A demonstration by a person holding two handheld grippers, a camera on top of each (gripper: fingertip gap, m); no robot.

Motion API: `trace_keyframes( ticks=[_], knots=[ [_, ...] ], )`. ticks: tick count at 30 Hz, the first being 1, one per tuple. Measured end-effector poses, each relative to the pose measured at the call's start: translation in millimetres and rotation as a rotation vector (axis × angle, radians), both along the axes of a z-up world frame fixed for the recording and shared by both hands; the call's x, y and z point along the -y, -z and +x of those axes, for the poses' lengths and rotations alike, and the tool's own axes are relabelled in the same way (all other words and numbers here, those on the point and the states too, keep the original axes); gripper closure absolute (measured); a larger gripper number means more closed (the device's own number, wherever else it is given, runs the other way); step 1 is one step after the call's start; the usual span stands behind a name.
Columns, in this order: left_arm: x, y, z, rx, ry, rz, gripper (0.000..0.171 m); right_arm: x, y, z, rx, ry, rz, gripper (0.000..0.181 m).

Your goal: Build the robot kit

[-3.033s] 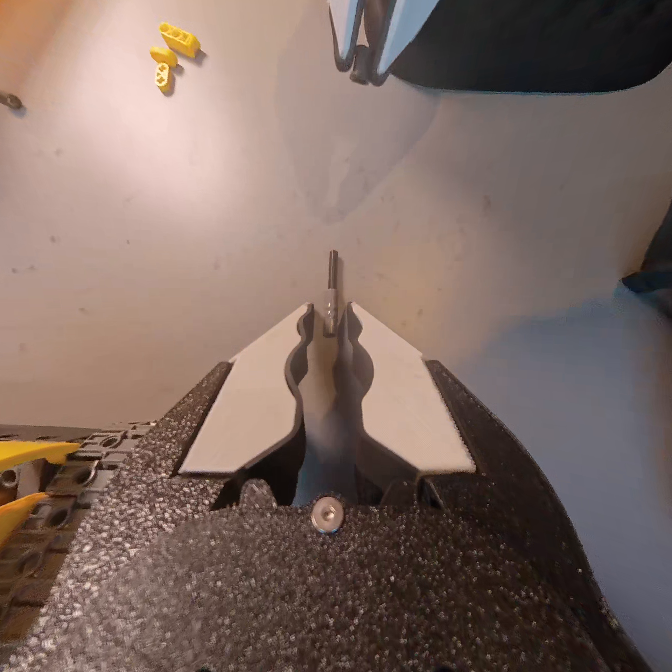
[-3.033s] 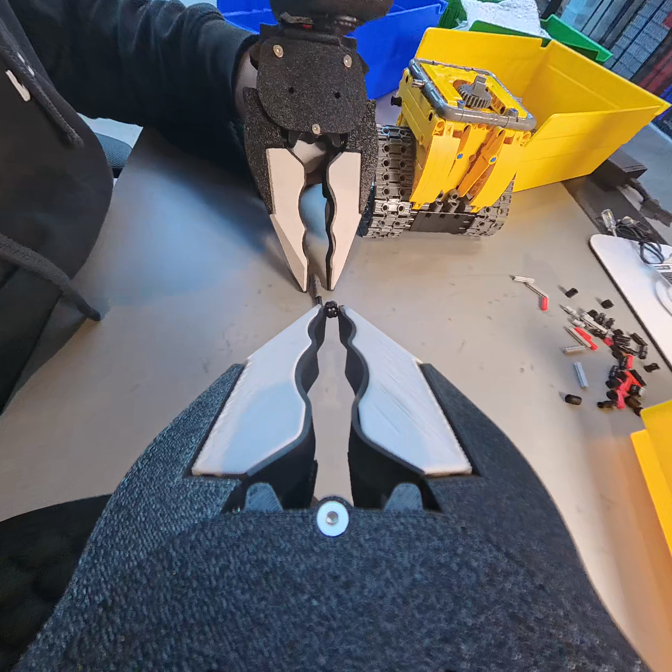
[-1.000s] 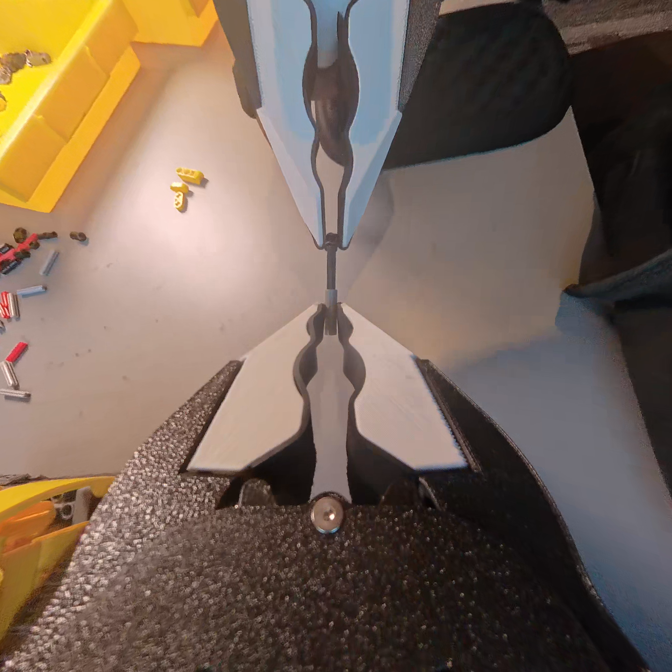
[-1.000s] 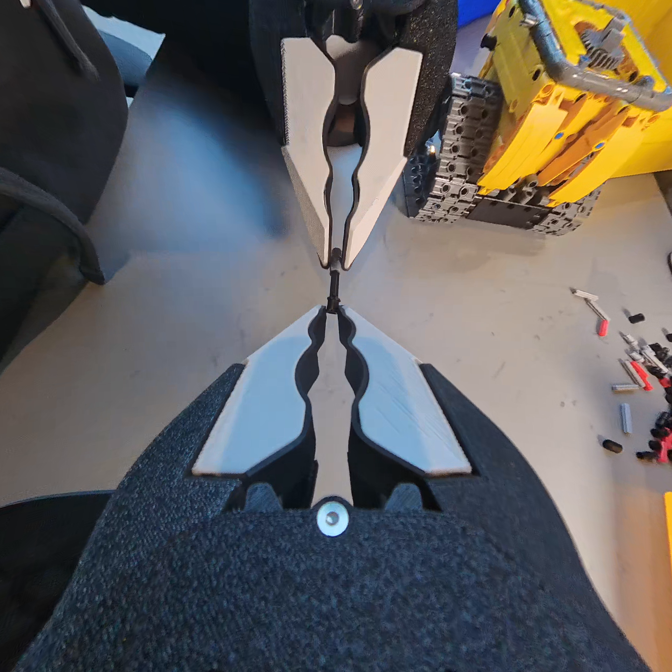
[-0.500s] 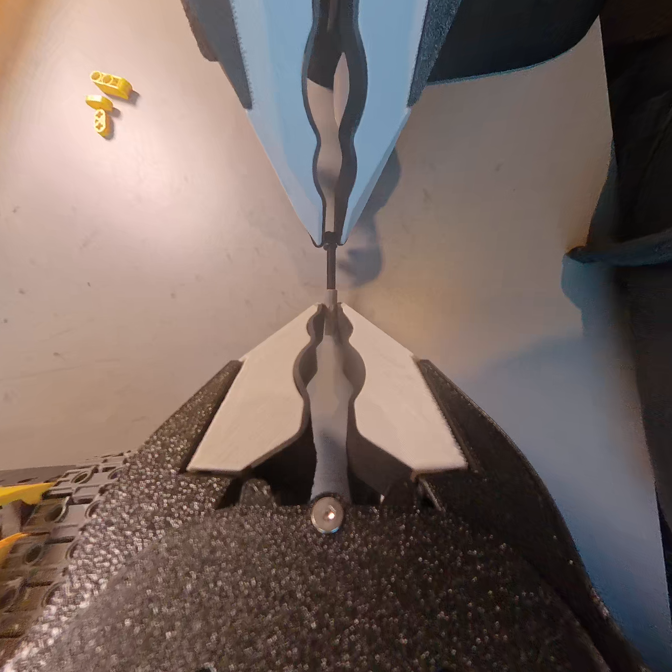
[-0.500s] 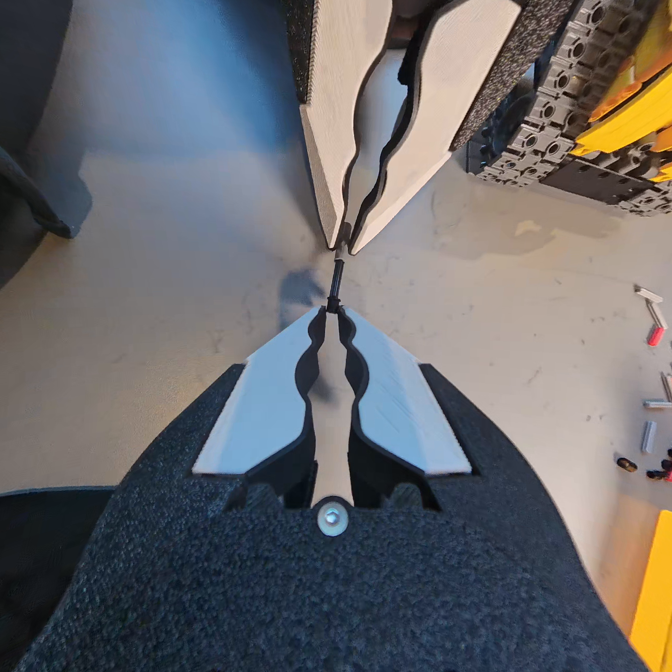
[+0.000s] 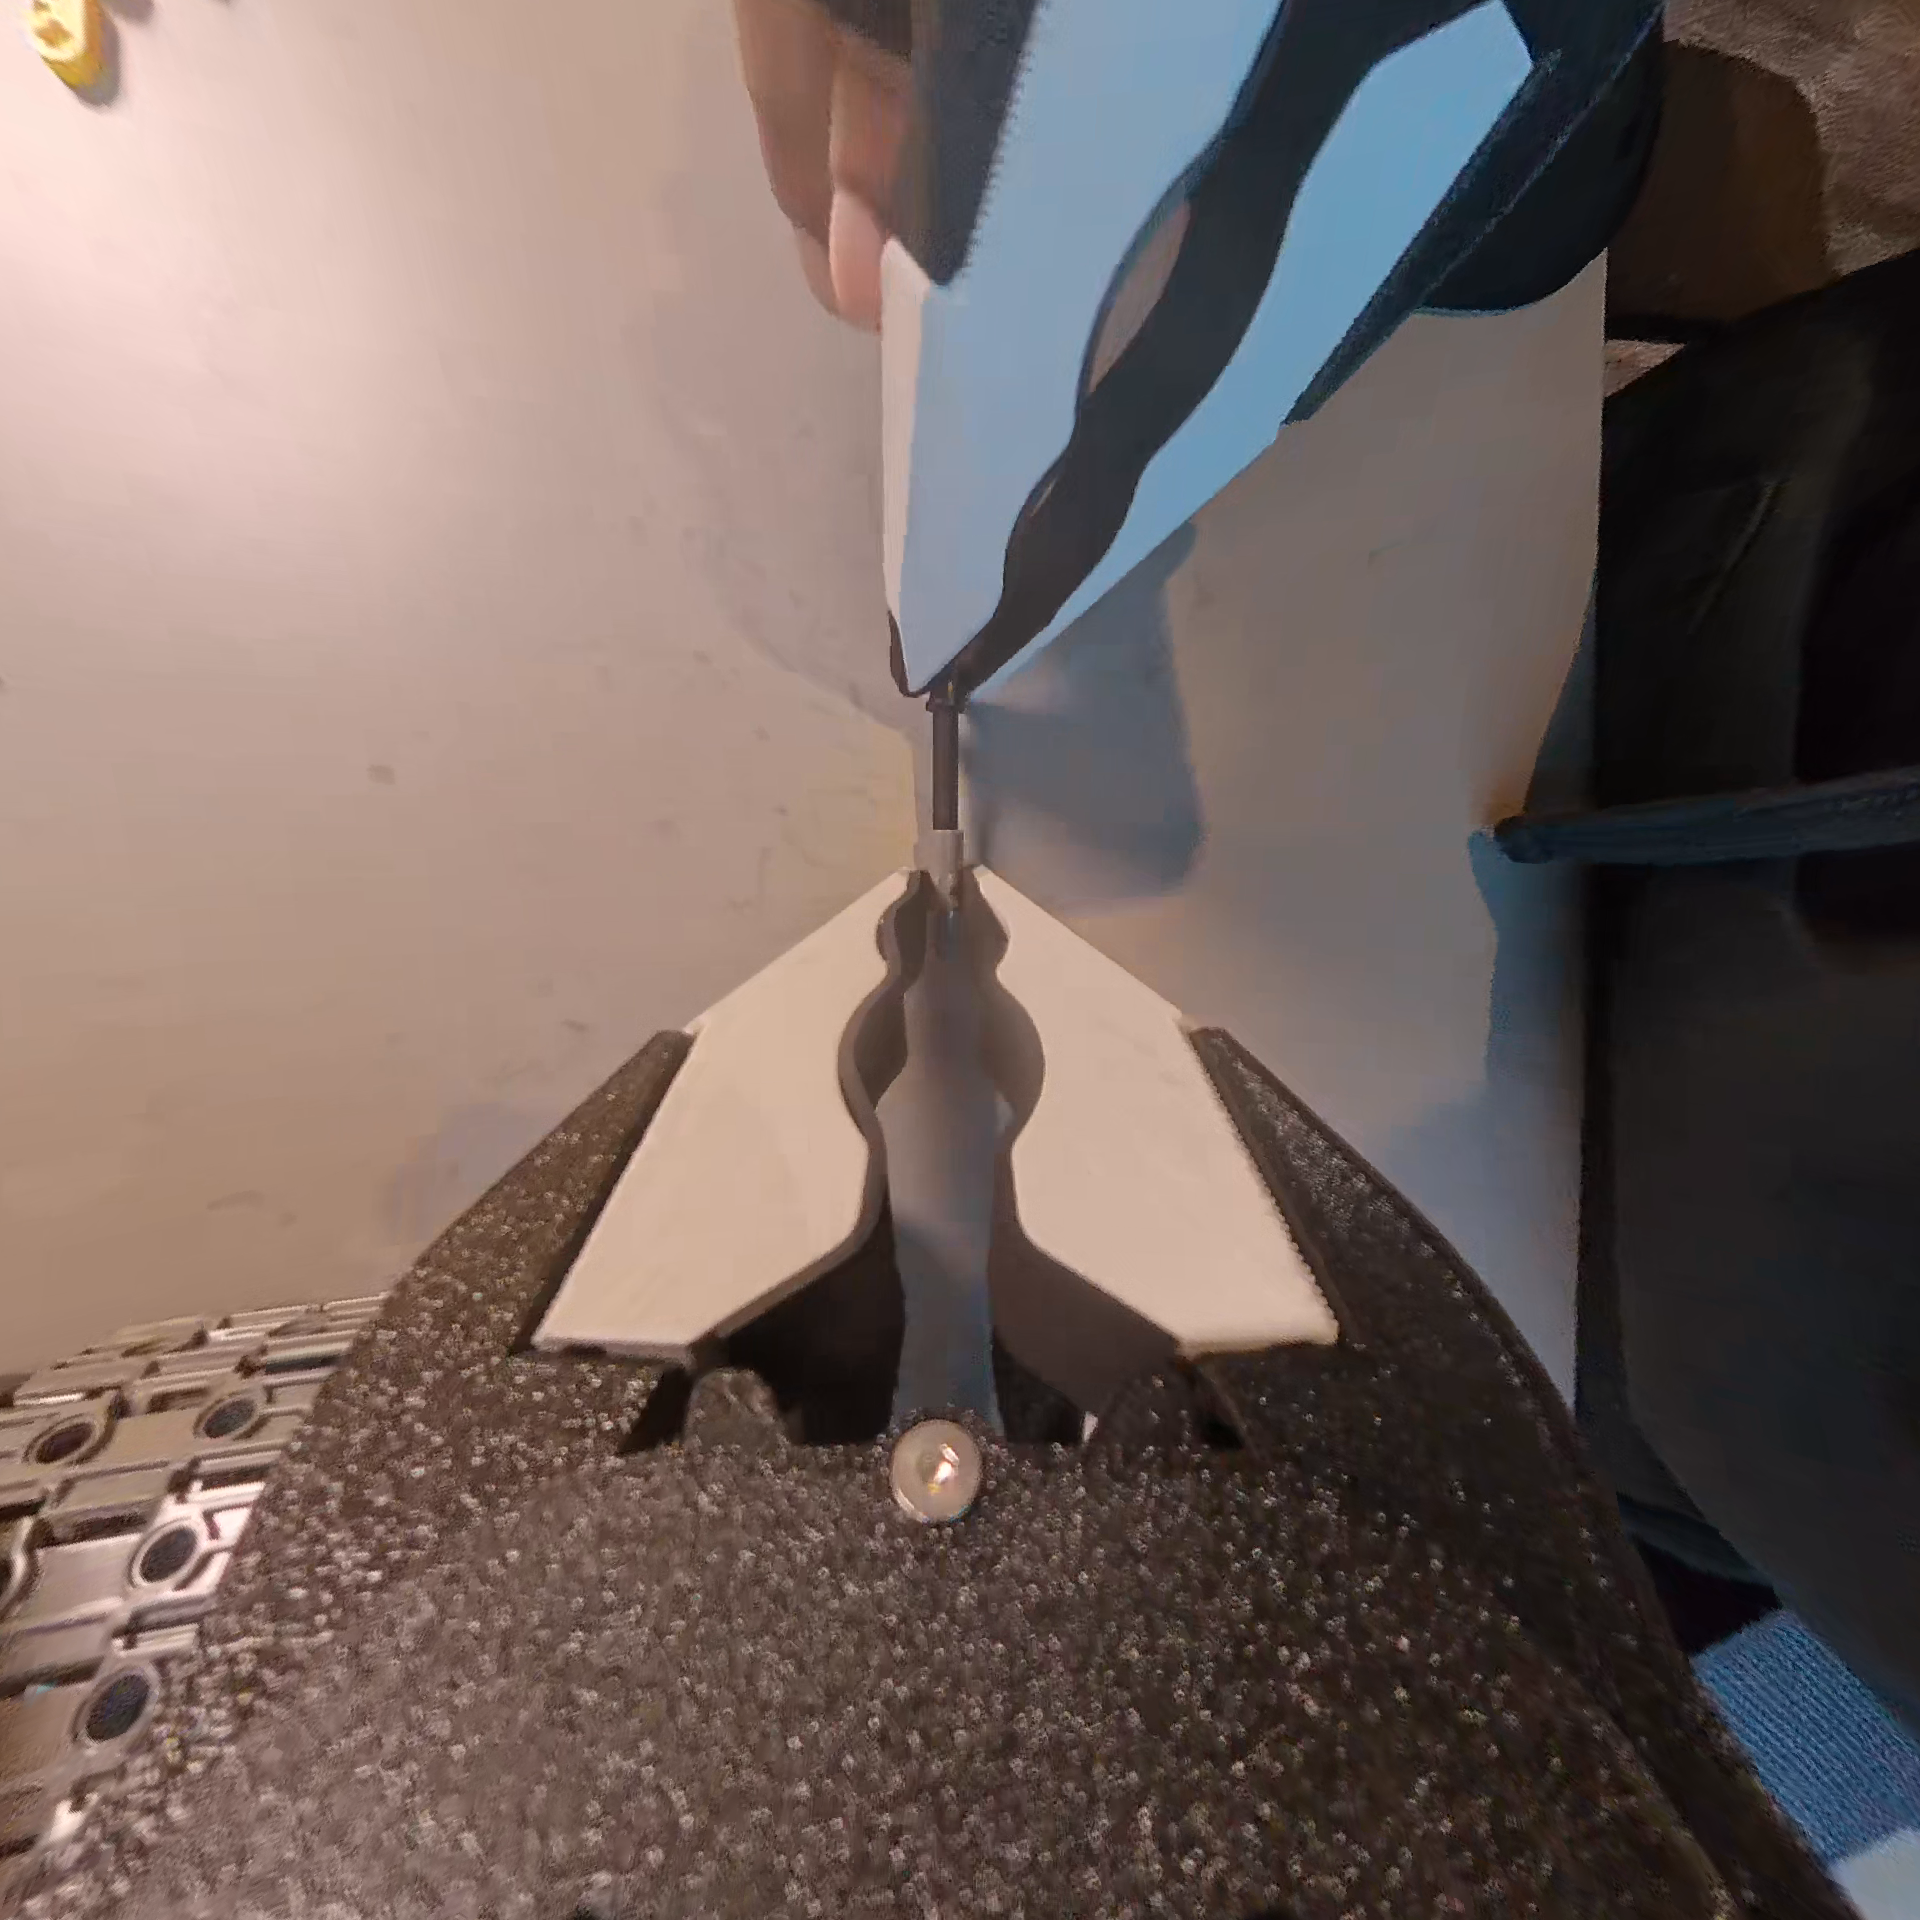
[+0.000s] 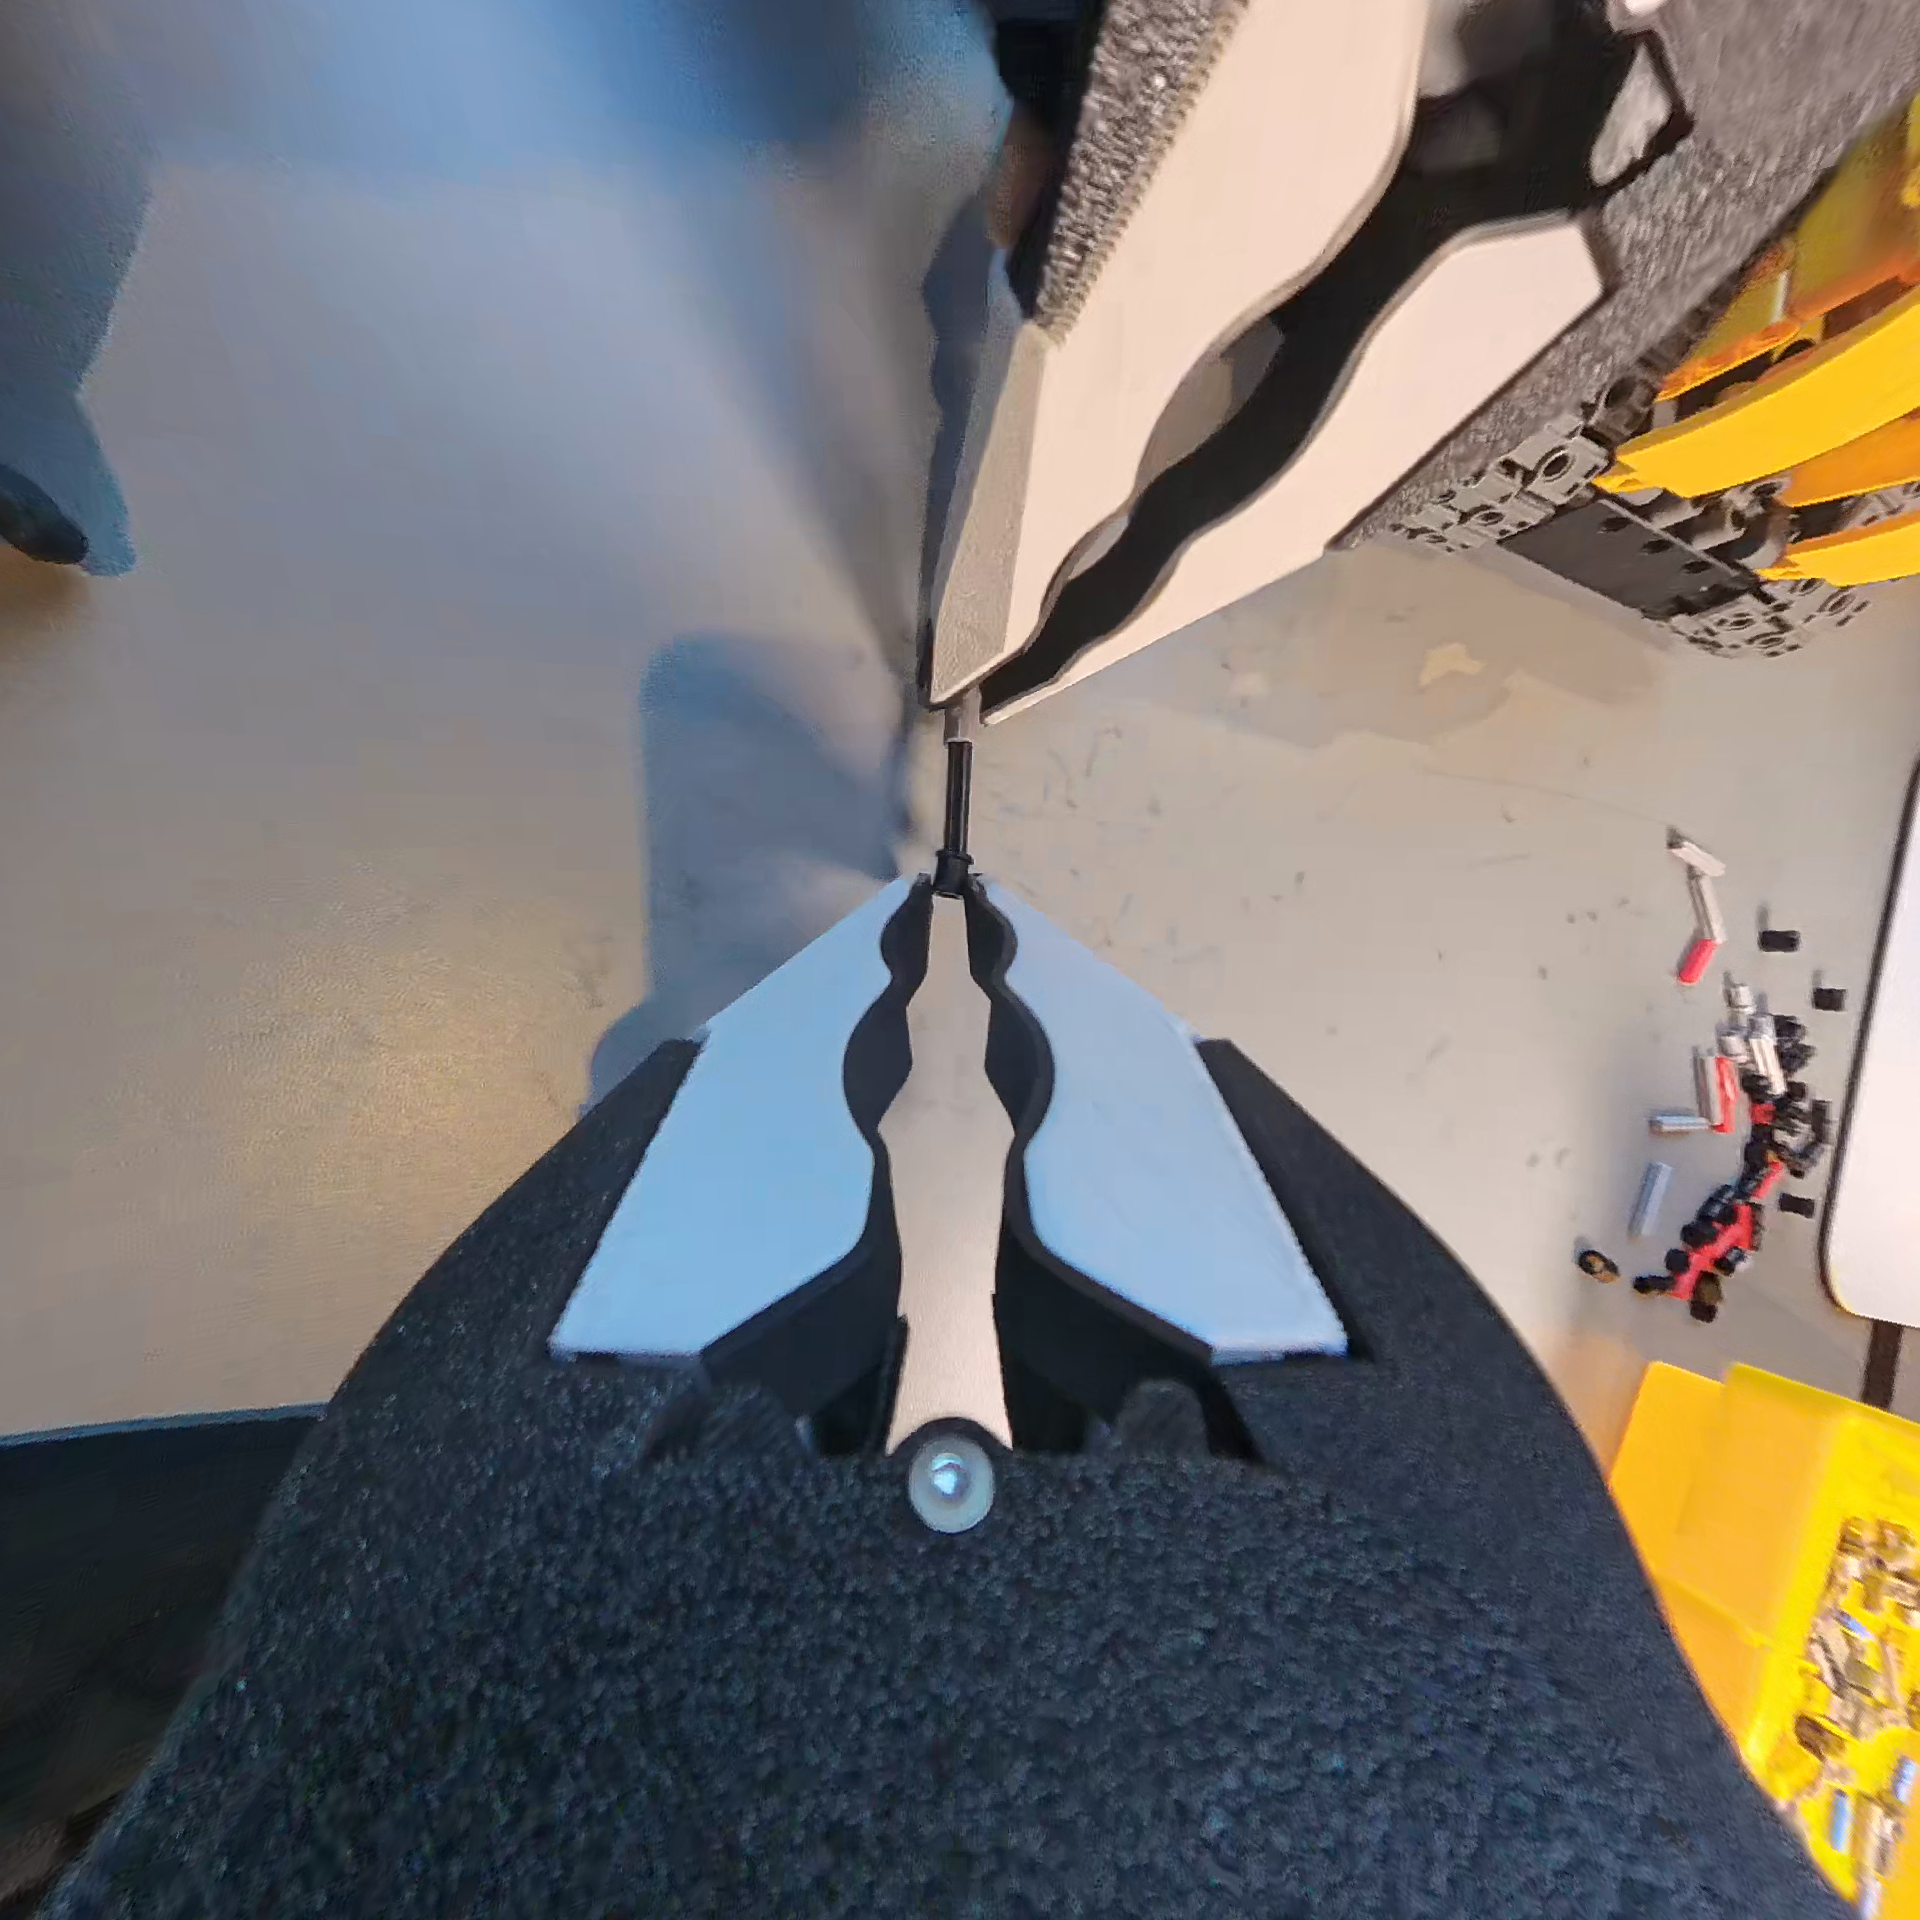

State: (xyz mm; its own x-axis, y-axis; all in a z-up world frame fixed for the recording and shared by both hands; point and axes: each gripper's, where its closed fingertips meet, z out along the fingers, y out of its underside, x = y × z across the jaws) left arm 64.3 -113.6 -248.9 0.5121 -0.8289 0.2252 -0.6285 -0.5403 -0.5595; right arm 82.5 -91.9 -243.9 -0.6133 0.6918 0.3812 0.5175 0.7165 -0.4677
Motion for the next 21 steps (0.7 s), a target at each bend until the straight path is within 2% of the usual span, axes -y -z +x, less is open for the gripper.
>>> trace_keyframes(
  ticks=[4,6,14,21],
  knots=[
    [-0.9,-0.9,2.0,0.042,0.000,-0.080,0.167,-1.0,0.1,1.6,-0.022,-0.003,0.053,0.175],
    [-0.4,-1.3,3.6,0.068,0.003,-0.090,0.167,0.7,0.8,3.4,-0.028,0.000,0.024,0.176],
    [-0.7,-0.2,11.4,0.014,0.034,-0.026,0.167,5.1,3.5,7.3,0.058,-0.041,-0.025,0.176],
    [-2.2,-1.1,14.5,0.064,-0.001,0.034,0.168,9.1,2.6,2.5,0.030,0.039,-0.204,0.176]
  ],
)
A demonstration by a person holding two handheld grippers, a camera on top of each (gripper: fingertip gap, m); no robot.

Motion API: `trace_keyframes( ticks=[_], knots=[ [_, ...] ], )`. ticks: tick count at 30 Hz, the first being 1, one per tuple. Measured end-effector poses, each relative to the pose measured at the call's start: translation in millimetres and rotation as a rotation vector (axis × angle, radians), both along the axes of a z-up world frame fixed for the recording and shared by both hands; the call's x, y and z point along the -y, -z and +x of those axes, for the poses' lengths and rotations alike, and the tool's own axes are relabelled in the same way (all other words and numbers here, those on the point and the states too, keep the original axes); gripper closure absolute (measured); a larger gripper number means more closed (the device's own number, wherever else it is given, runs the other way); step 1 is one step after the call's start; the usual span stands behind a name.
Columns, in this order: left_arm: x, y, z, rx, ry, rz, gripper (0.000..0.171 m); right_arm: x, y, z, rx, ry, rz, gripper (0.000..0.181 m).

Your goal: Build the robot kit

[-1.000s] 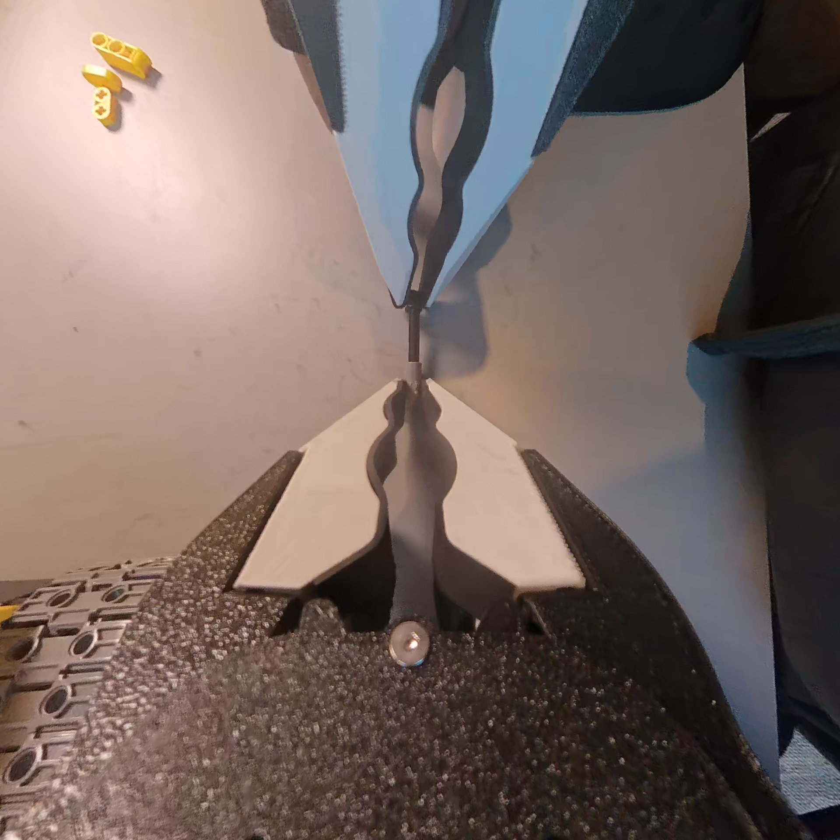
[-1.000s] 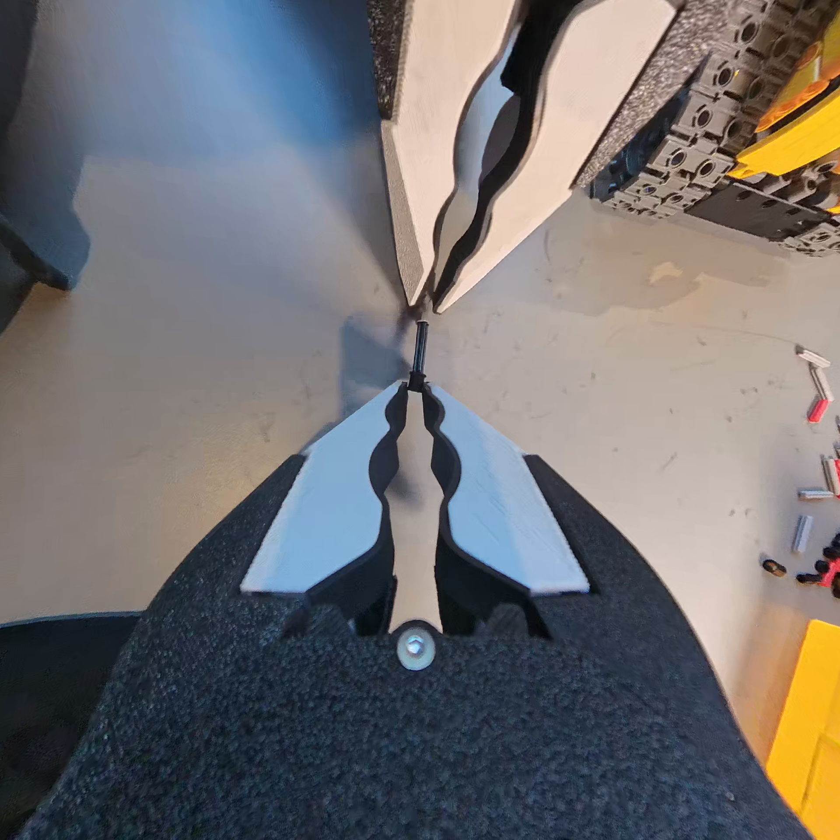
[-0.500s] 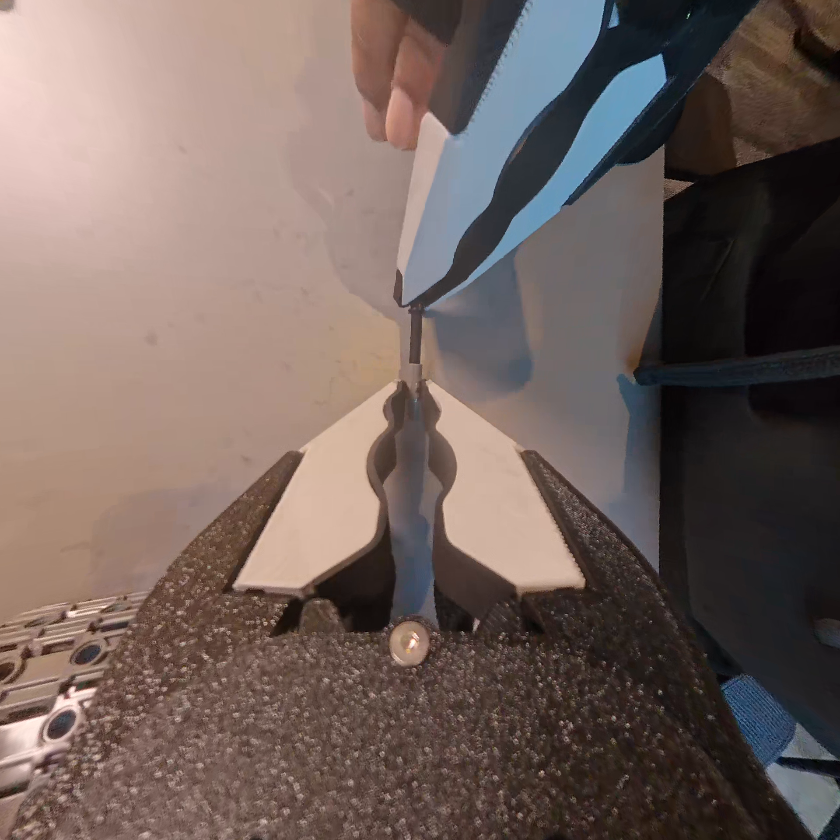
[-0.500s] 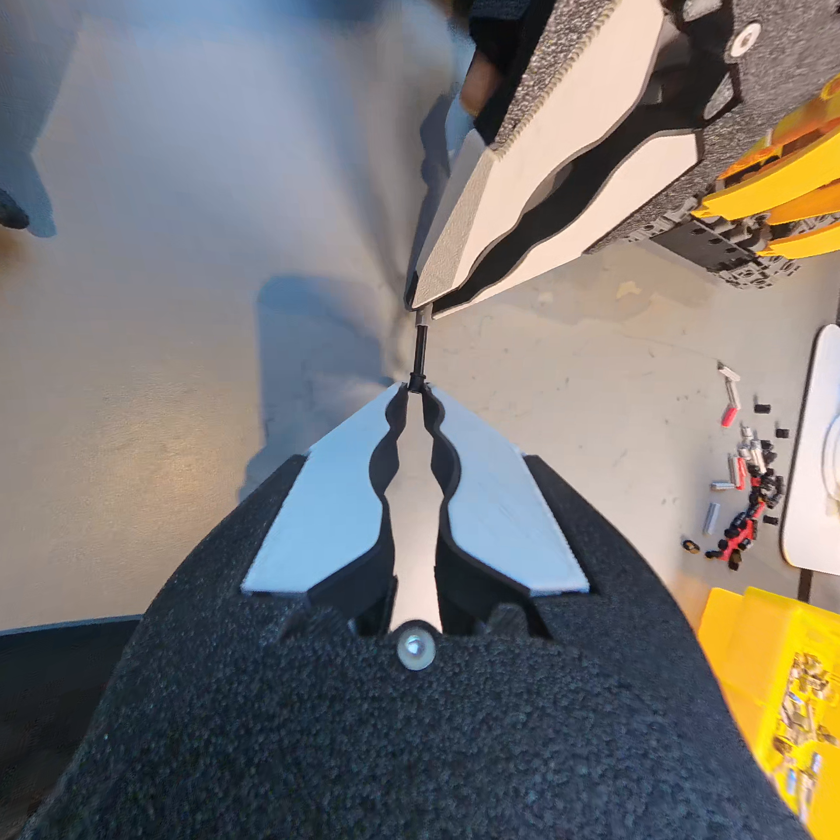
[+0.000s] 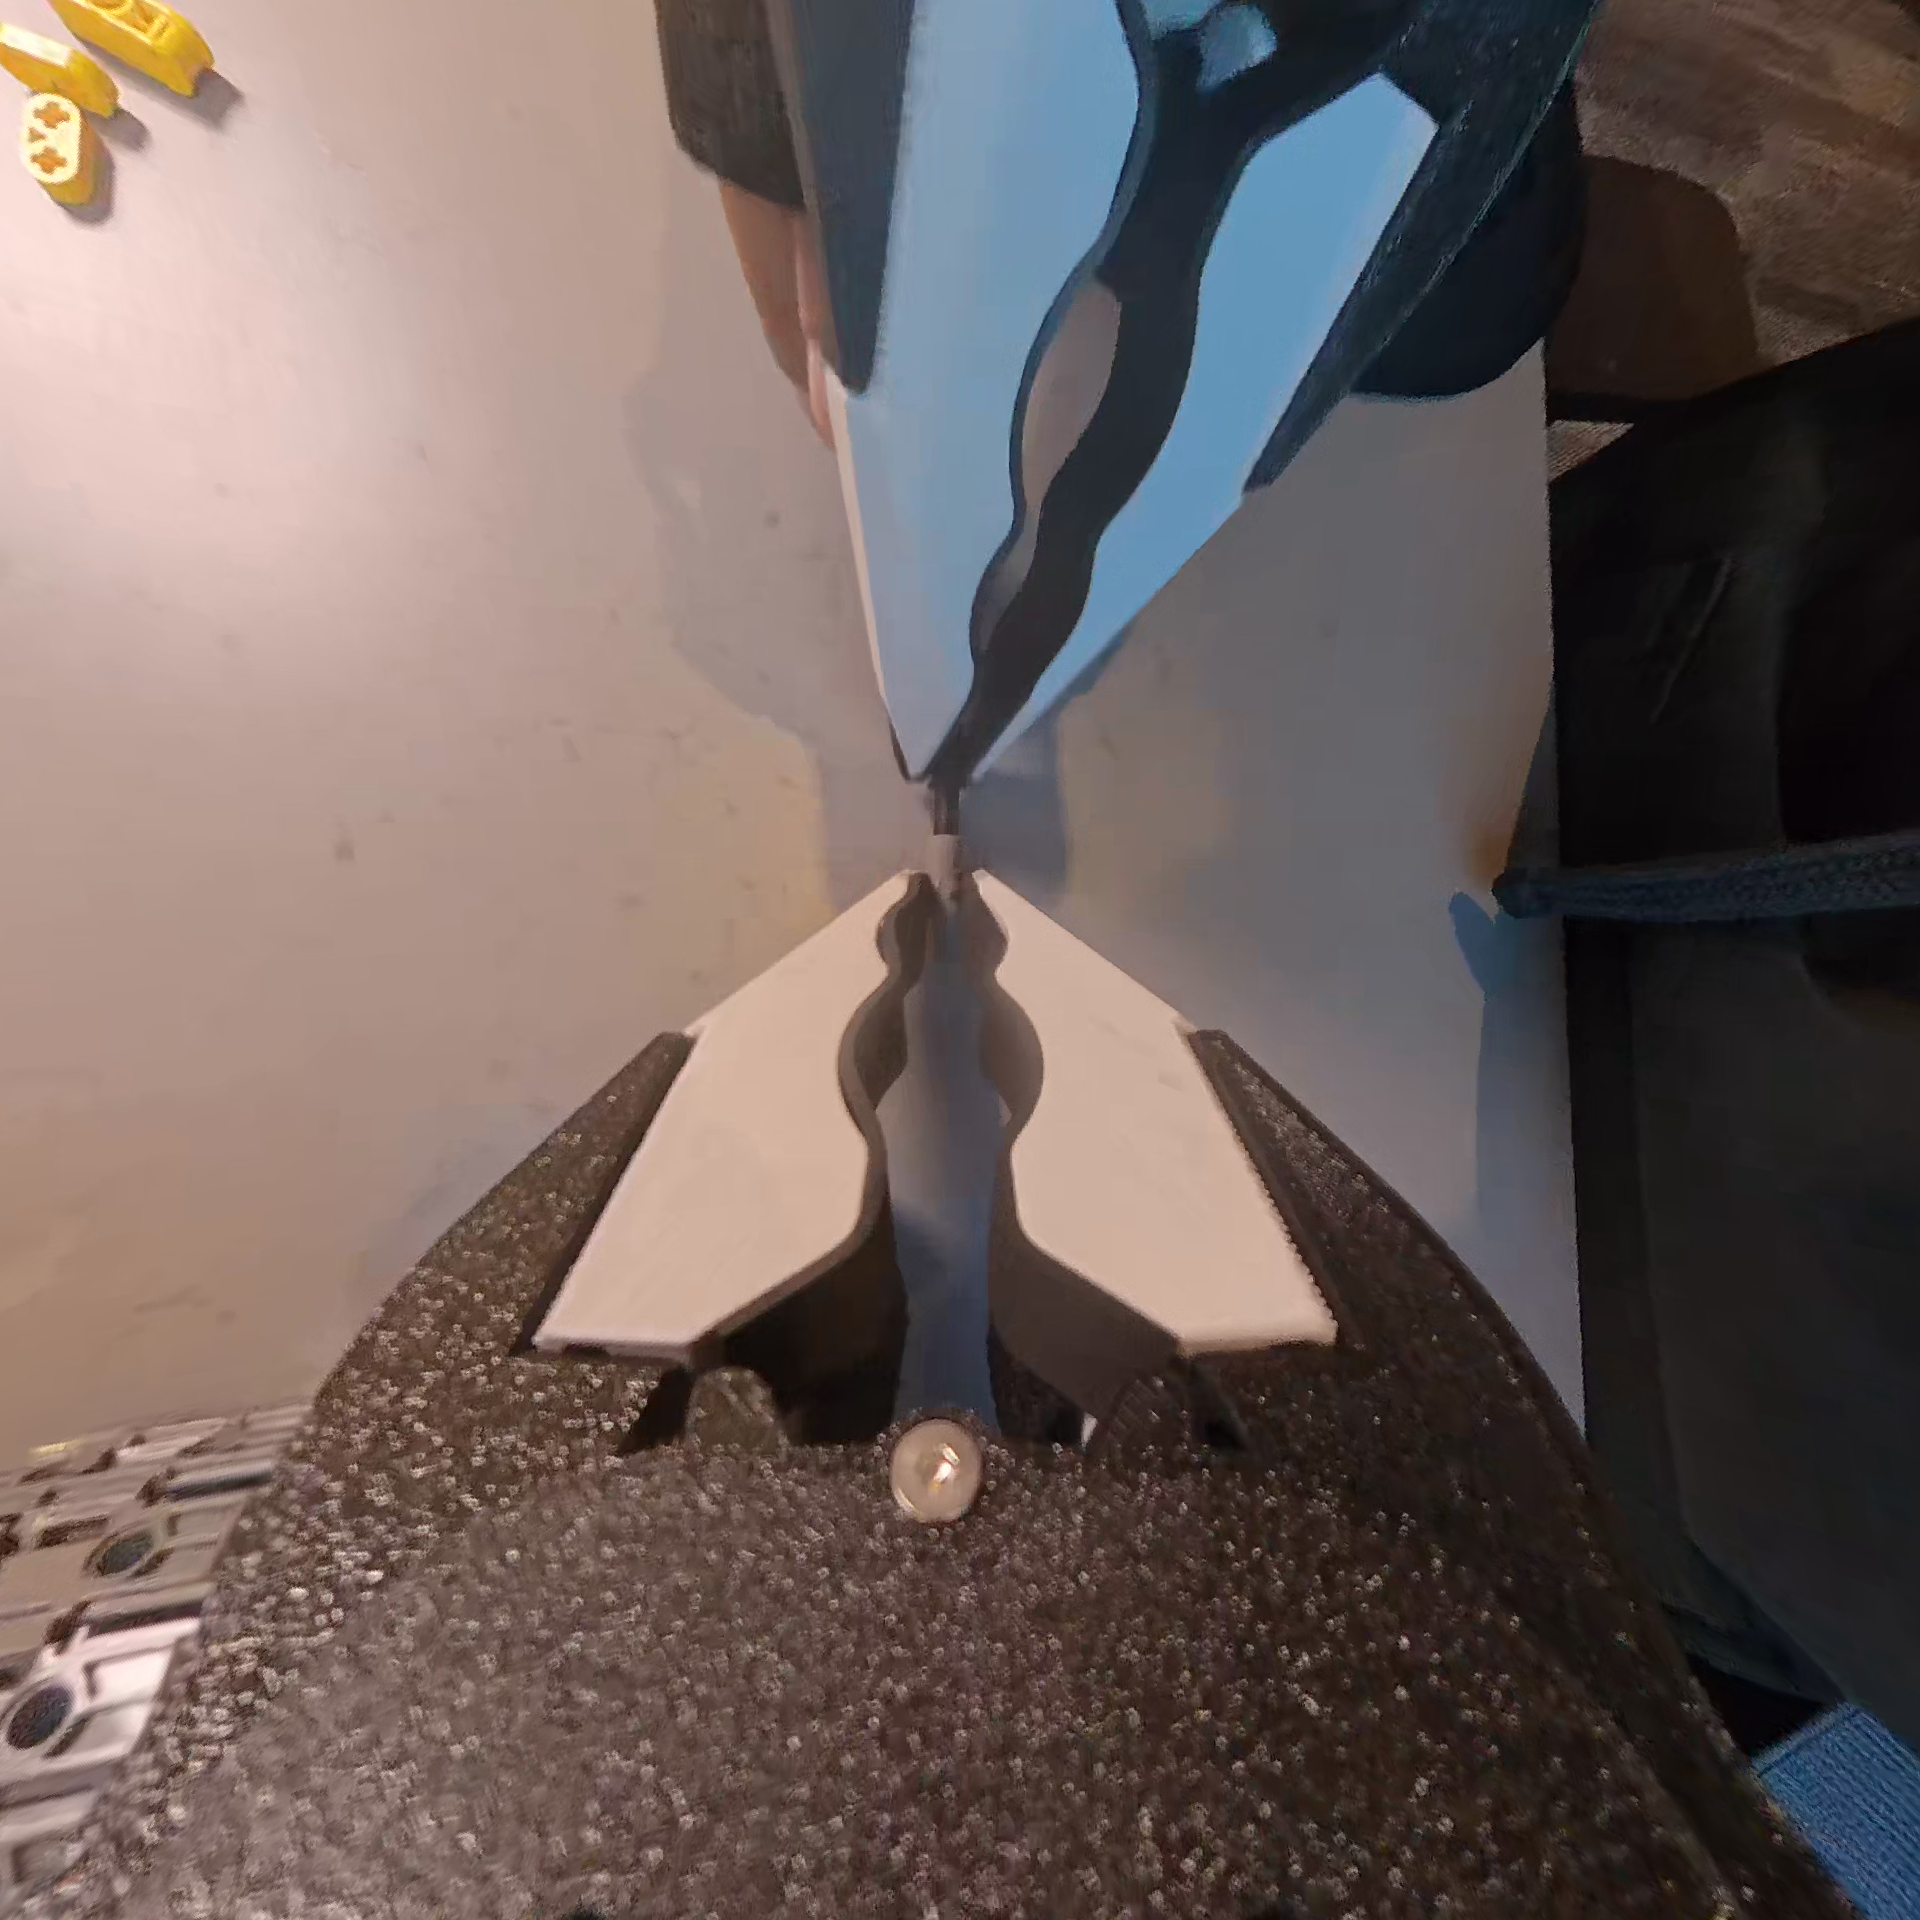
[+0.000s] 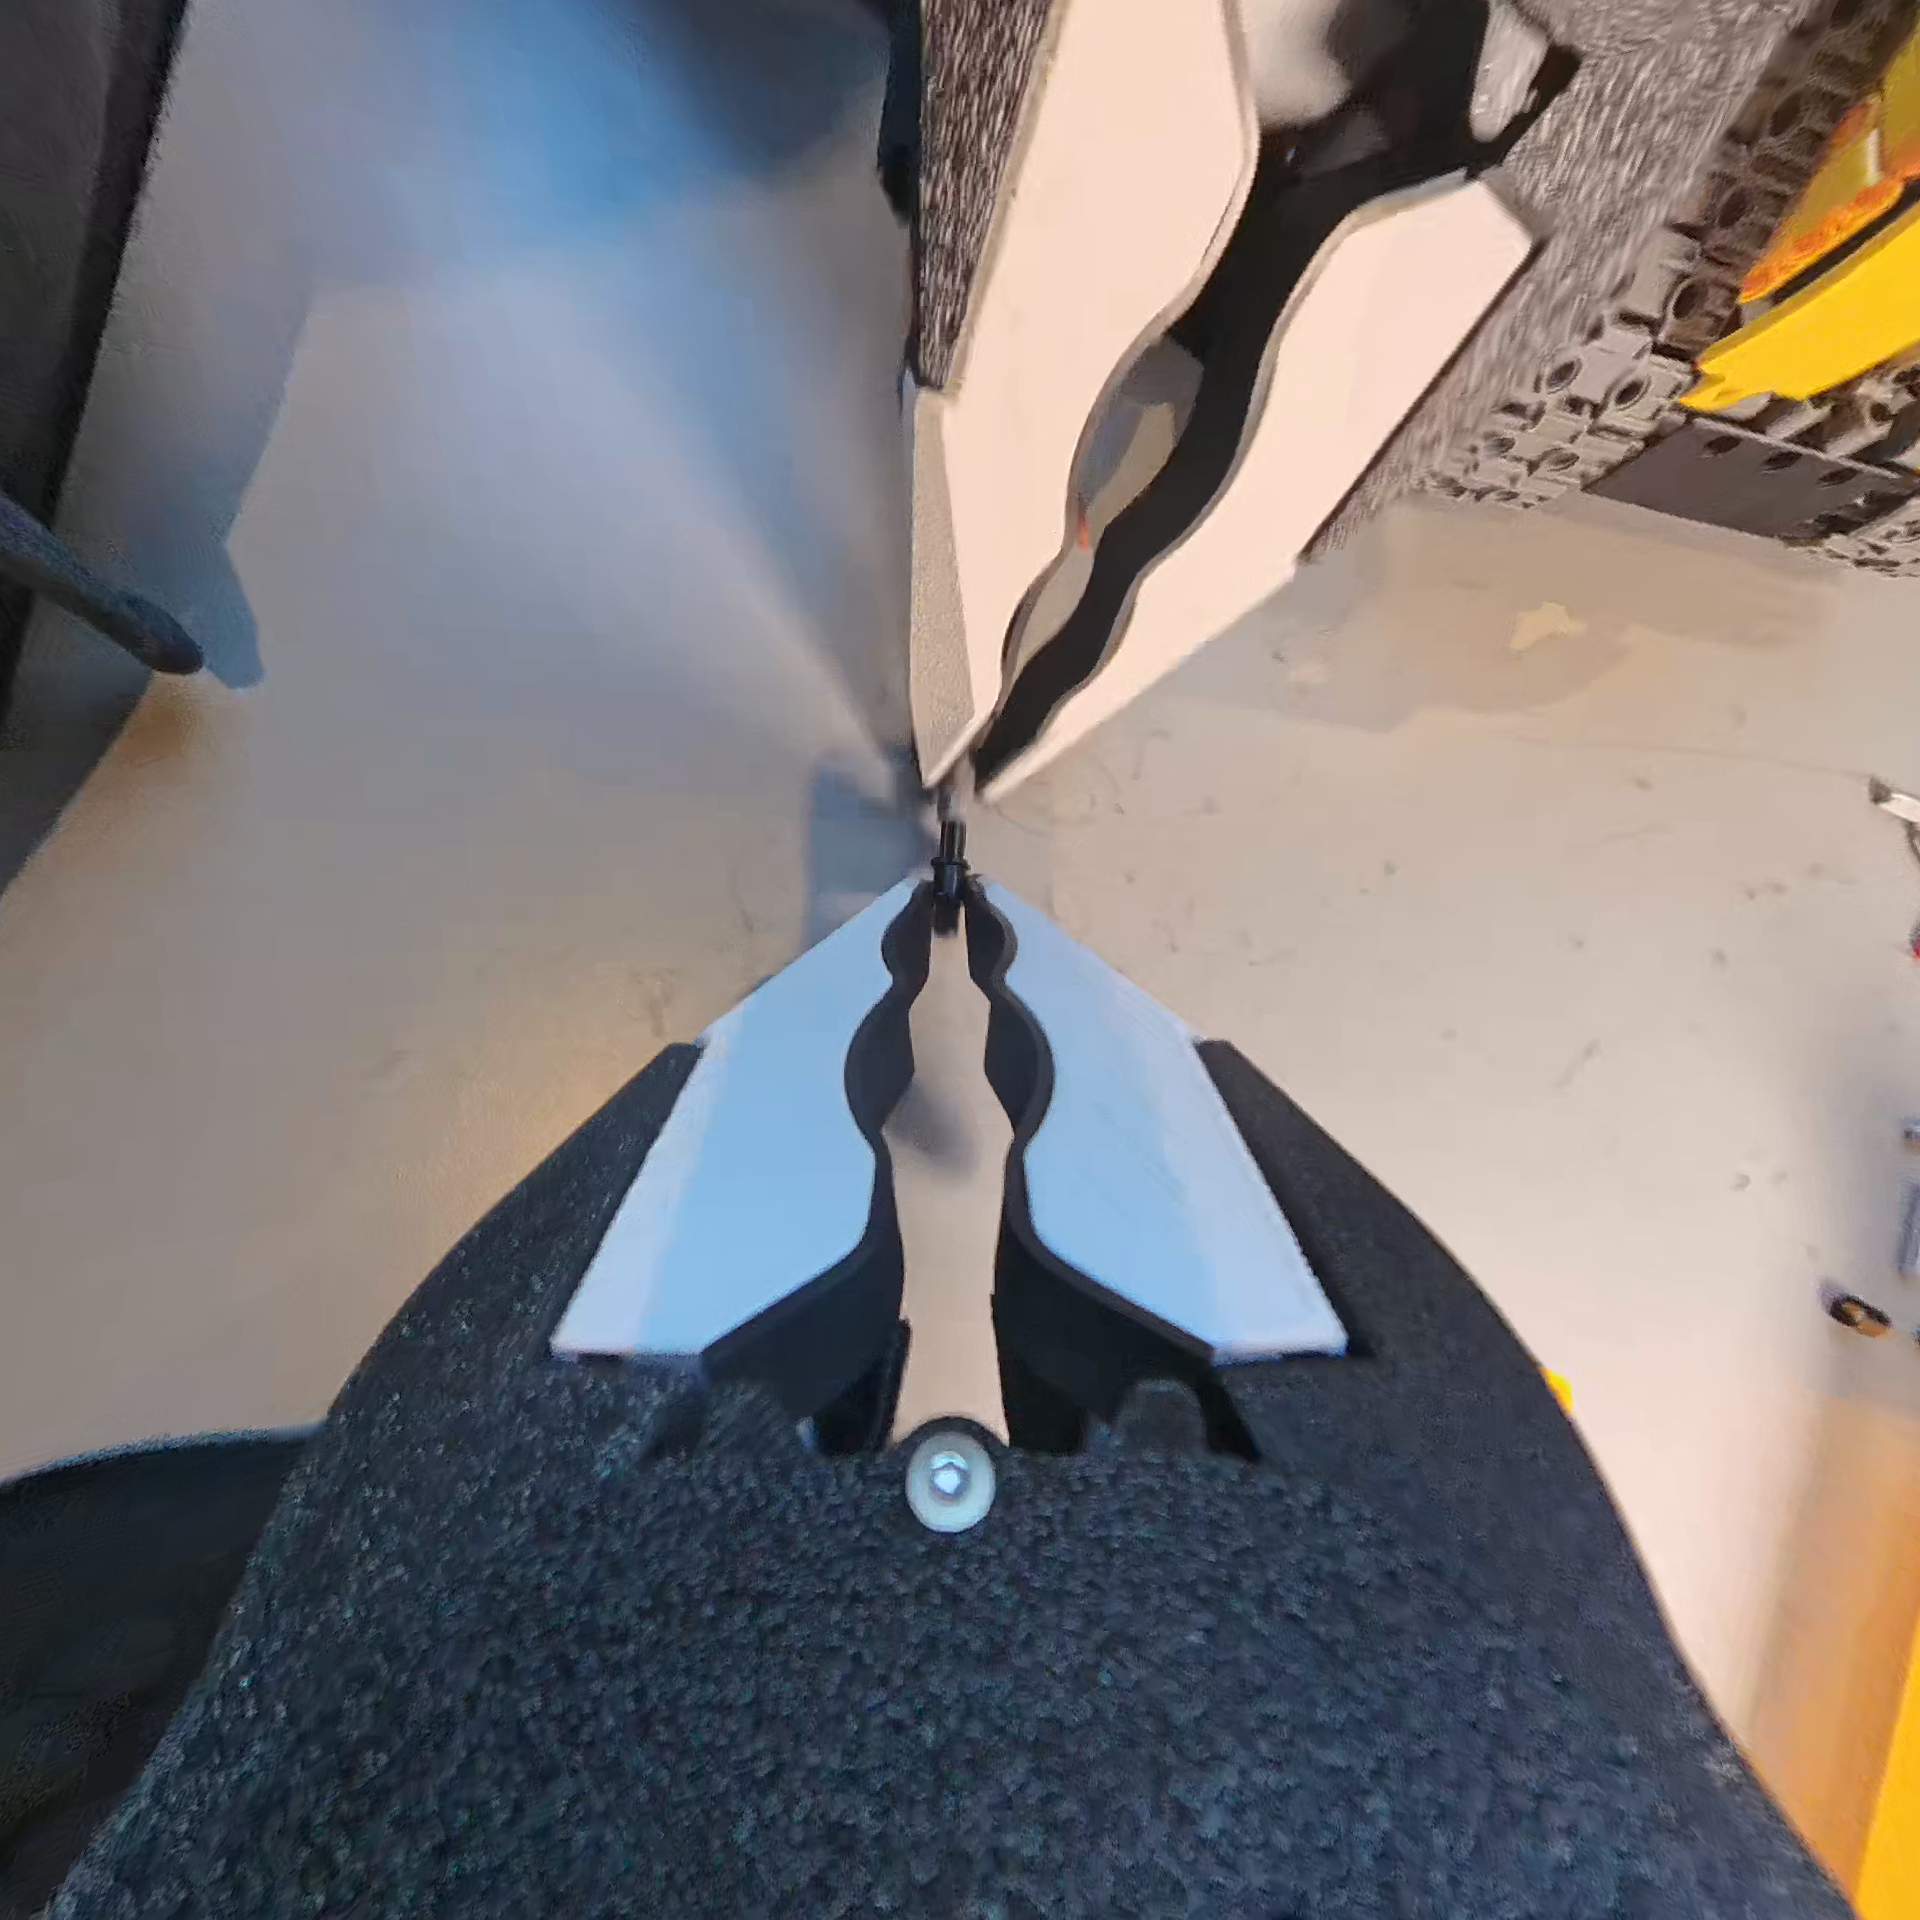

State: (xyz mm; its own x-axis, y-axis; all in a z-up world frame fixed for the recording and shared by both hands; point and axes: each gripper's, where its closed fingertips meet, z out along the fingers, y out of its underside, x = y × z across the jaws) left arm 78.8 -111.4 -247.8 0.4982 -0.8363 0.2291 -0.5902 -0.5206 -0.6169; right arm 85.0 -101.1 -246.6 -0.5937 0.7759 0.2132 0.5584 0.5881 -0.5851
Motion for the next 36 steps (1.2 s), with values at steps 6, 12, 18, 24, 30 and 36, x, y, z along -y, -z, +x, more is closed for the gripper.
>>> trace_keyframes(
  ticks=[6,12,18,24,30,36],
  knots=[
    [-4.1,0.8,2.7,-0.033,-0.003,0.041,0.168,-0.8,0.9,-4.3,0.011,0.014,0.007,0.176],
    [-3.7,0.8,2.5,0.023,-0.018,0.058,0.167,-1.5,0.9,-4.3,-0.012,0.026,-0.001,0.175],
    [-7.5,-2.2,-1.5,0.011,-0.005,0.117,0.166,-4.5,-5.5,-8.8,-0.070,0.052,-0.043,0.174],
    [-18.8,-8.5,-10.7,0.019,-0.045,0.191,0.166,-13.8,-13.3,-17.3,-0.144,0.079,-0.050,0.175],
    [-32.4,-20.2,-24.2,-0.029,-0.076,0.389,0.165,-26.9,-21.7,-30.3,-0.193,0.096,-0.157,0.175],
    [-37.2,-36.9,-31.6,-0.013,-0.093,0.547,0.165,-30.1,-45.6,-38.3,-0.249,0.065,-0.365,0.174]
  ],
)
